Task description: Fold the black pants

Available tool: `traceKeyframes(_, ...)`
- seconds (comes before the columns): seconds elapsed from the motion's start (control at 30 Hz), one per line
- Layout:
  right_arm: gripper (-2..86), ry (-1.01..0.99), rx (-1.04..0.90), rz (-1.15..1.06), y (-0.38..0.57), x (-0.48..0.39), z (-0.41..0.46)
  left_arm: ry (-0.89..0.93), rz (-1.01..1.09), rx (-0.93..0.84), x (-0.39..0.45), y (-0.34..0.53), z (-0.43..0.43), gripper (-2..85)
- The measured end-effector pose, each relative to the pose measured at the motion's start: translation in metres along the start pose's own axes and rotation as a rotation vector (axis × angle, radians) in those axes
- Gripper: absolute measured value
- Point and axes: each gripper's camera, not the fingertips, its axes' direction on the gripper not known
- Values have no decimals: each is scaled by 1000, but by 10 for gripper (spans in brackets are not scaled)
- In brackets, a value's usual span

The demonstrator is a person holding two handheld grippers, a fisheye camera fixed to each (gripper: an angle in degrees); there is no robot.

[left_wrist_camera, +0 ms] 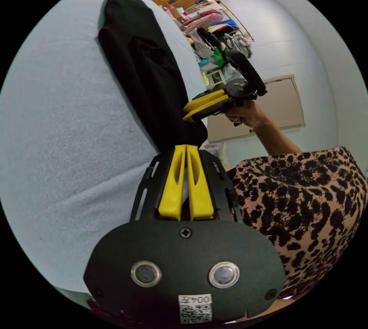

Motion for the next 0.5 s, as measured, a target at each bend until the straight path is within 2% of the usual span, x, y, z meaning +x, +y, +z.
traceKeyframes(0.23, 99, 14, 160, 23, 63, 28, -9, -107, 173, -64, 67, 10, 17, 49)
traceKeyframes(0.33, 102, -92, 255, 81, 94, 59, -13, -168, 250, -73, 98, 15, 21, 63)
traceKeyframes(0.5, 166, -361, 442, 212, 174, 132, -33, -229, 340, -116, 142, 12, 32, 86)
